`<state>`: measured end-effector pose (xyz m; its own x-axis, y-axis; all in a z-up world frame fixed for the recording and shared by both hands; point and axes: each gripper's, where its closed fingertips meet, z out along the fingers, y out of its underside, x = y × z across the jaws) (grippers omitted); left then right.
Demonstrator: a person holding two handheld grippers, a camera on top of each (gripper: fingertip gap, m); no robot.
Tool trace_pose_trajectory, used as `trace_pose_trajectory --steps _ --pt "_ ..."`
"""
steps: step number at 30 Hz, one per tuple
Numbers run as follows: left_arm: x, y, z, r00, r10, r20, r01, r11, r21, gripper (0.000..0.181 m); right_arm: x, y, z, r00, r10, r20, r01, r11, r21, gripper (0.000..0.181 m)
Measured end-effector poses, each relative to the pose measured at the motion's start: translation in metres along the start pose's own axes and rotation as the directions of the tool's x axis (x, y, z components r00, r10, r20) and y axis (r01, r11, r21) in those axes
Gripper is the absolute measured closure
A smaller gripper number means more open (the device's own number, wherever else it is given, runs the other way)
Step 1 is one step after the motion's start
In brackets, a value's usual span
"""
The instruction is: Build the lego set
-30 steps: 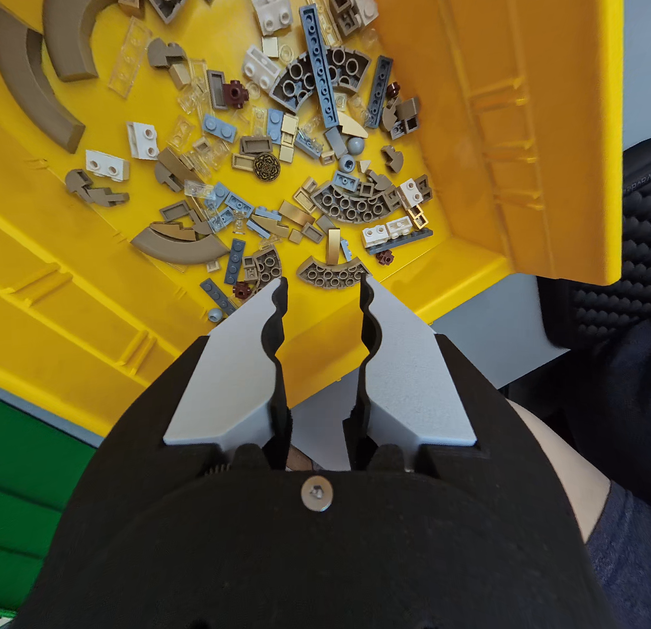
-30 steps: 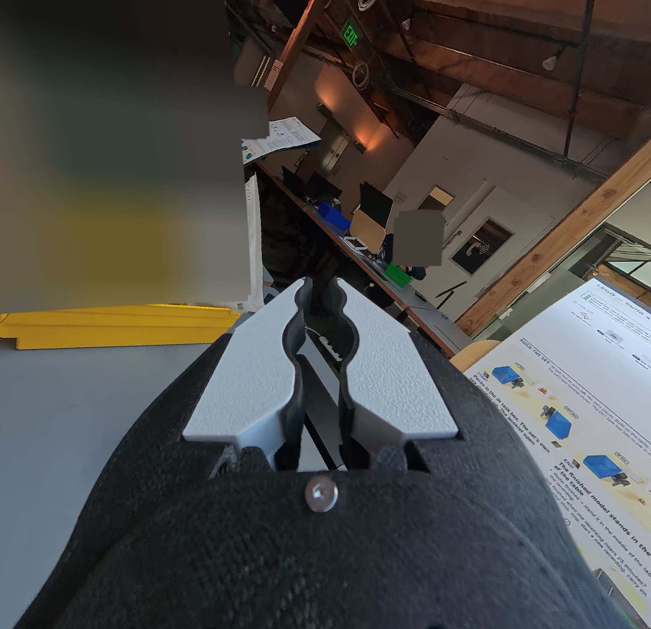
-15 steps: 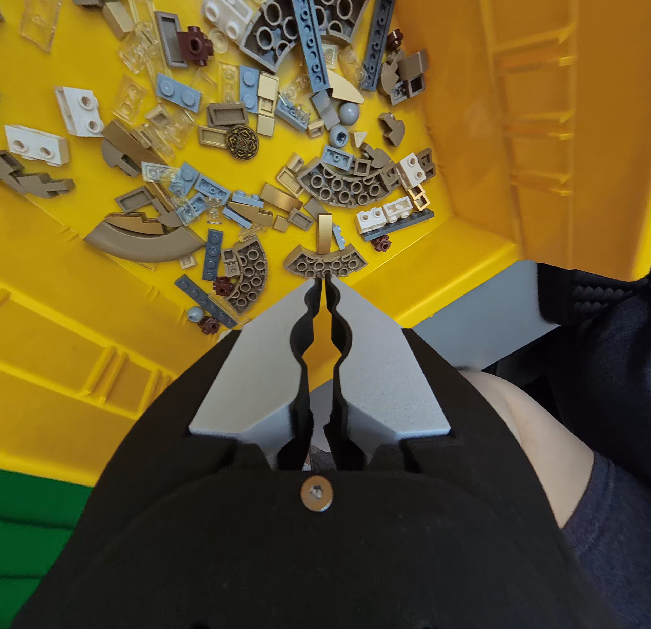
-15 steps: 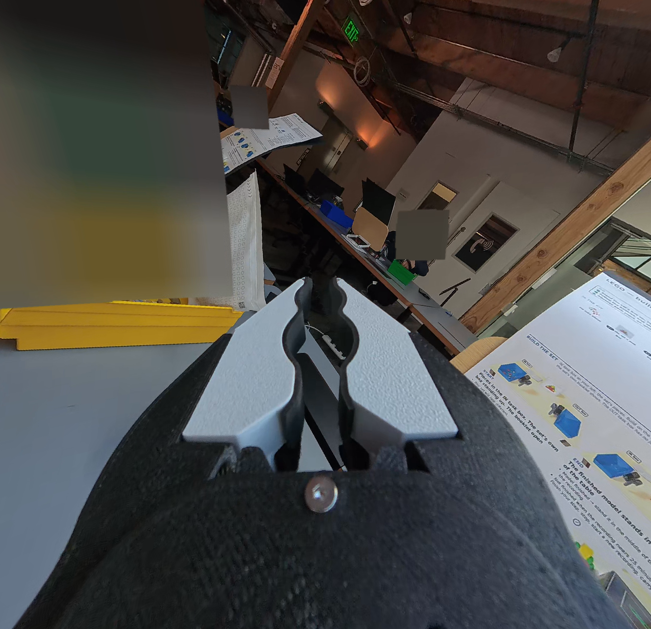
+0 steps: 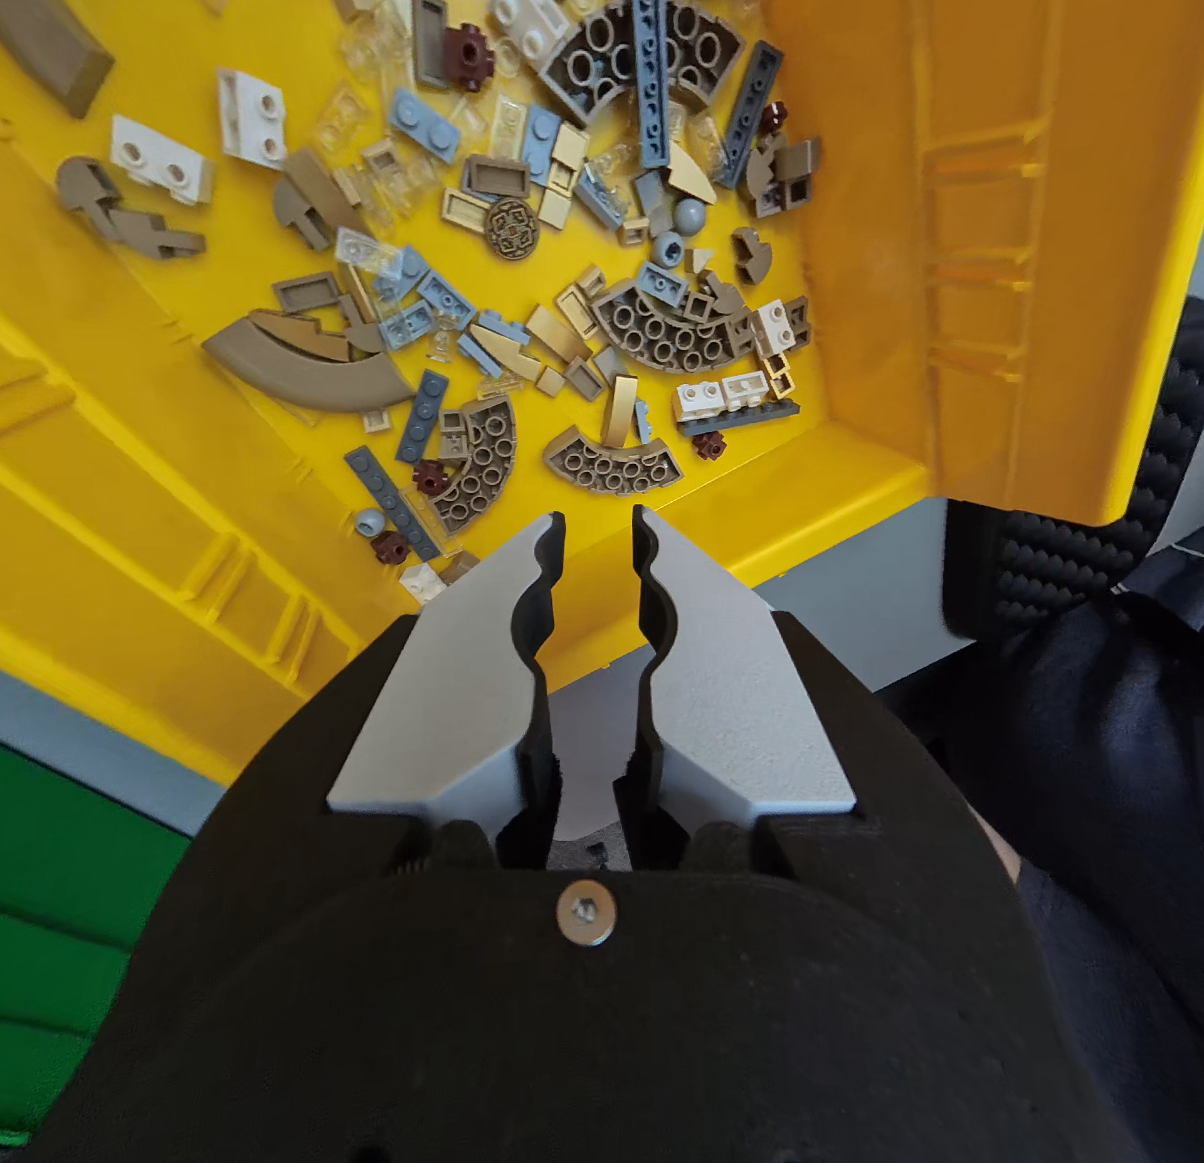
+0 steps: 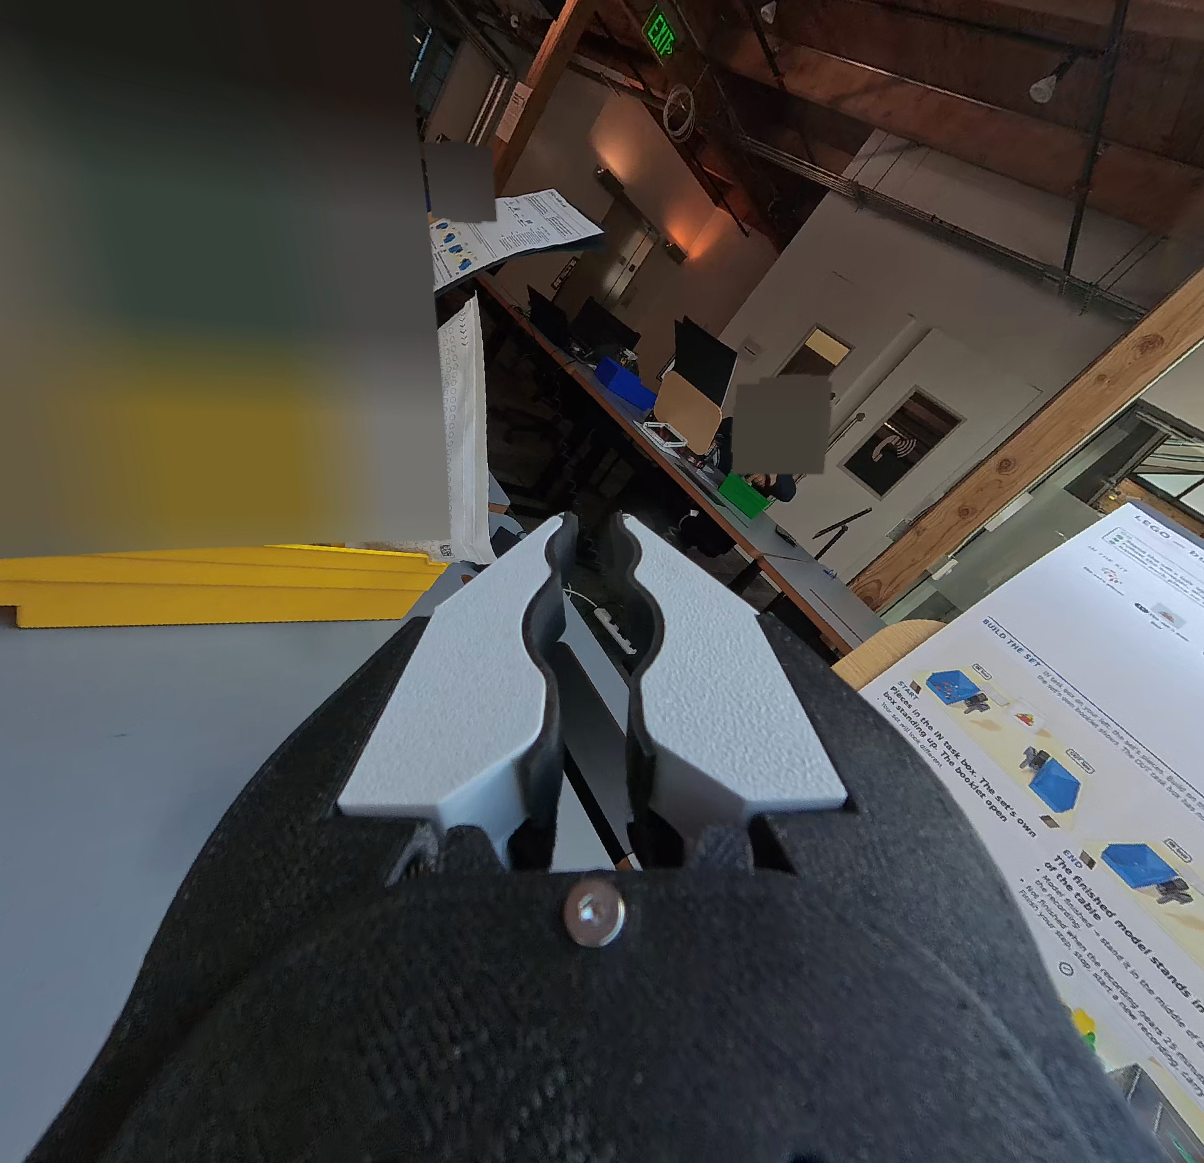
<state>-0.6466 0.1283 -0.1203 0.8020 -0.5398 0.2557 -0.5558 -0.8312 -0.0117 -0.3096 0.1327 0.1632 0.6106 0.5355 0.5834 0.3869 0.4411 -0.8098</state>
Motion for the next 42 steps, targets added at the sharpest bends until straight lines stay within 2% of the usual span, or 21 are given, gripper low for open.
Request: trace_pose_trajectory --steps 5,10,13,17,23,34,42 --pt "-0.016 -0.008 -0.001 0.993 -0.118 0.018 0.118 0.993 0.033 0.157 -0.001 0.005 0.003 1.0 -0.021 -0.003 0.021 0.999 -0.026 0.172" --pt "-0.035 -0.009 0.001 0.98 -0.169 0.102 0.168 0.986 0.017 0.152 -0.001 0.006 0.003 0.999 -0.036 -0.006 0.036 0.999 -0.032 0.172" --pt "-0.037 -0.014 0.002 0.98 -0.159 0.121 0.157 0.987 0.021 0.146 0.0 0.005 0.002 0.999 -0.033 -0.007 0.033 0.999 -0.028 0.172" --pt "-0.038 -0.021 0.007 0.981 -0.153 0.116 0.151 0.988 0.02 0.146 0.0 0.005 0.001 0.999 -0.038 -0.009 0.038 0.999 -0.031 0.172" --pt "-0.04 -0.011 0.018 0.985 -0.129 0.117 0.136 0.989 -0.056 0.149 -0.001 0.007 0.002 0.999 -0.044 -0.006 0.043 0.998 -0.038 0.172" --pt "-0.042 -0.002 0.022 0.985 -0.107 0.138 0.122 0.986 -0.109 0.153 -0.004 0.008 0.003 0.998 -0.066 0.005 0.066 0.997 -0.05 0.172" --pt "-0.045 -0.006 0.023 0.982 -0.082 0.17 0.101 0.989 -0.111 0.149 -0.003 0.009 0.003 0.998 -0.07 0.005 0.07 0.996 -0.055 0.172"
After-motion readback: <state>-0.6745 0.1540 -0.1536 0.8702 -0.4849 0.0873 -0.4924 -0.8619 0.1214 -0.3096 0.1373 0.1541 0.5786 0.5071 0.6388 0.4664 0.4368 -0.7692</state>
